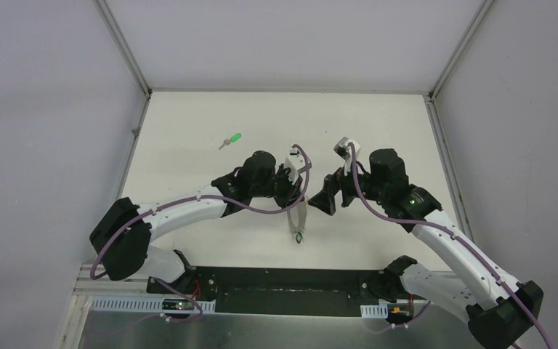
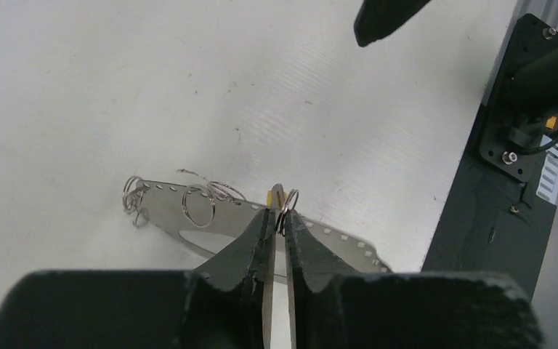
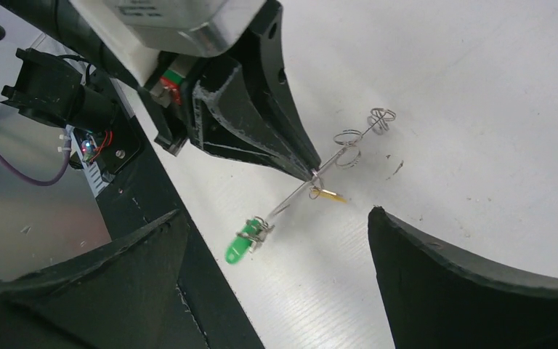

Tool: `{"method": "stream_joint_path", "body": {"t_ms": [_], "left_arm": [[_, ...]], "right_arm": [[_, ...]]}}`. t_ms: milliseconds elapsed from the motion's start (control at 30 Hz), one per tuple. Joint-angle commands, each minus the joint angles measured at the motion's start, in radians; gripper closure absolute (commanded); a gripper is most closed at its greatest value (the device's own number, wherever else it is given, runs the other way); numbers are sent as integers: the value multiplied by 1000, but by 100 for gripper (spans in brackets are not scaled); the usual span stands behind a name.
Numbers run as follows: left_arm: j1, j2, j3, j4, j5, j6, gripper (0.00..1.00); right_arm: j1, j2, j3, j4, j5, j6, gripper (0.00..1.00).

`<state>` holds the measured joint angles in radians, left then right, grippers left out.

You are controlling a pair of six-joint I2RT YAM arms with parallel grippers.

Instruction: Put the keys on the keyring

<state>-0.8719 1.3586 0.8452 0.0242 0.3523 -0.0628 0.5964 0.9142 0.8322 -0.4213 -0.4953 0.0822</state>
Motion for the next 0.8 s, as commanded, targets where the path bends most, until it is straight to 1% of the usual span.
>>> {"method": "stream_joint_path", "body": {"t_ms": [0, 33, 133, 300, 433, 500, 567, 600, 700, 767], "left_arm": [[-7, 72, 51, 123, 25, -52, 84], [-7, 88, 57, 137, 23, -64, 77], [-7, 115, 70, 173, -10, -95, 62], [-7, 102, 75, 227, -52, -102, 50], [-4, 38, 61, 212, -123, -94, 42], [-4, -2, 50, 168, -173, -107, 34], [-2, -46, 47, 93, -251, -145, 25], [-3, -68, 48, 41, -289, -168, 18], [-1, -131, 50, -120, -372, -250, 2], [3, -171, 36, -194, -386, -307, 1]], "right_arm": [[-15, -42, -10, 6, 29, 23, 4], [-18, -47, -12, 2, 32, 23, 4], [-22, -61, -21, -8, 43, 25, 4], [-28, -73, -32, -22, 89, 43, 4], [-30, -65, -24, -51, 180, 91, 2], [-30, -54, -13, -89, 244, 129, 0], [-31, -44, -3, -128, 319, 180, 0], [-32, -39, 3, -151, 339, 204, 0], [-33, -32, 22, -218, 344, 214, 0], [-32, -26, 34, -287, 415, 284, 0]]}}
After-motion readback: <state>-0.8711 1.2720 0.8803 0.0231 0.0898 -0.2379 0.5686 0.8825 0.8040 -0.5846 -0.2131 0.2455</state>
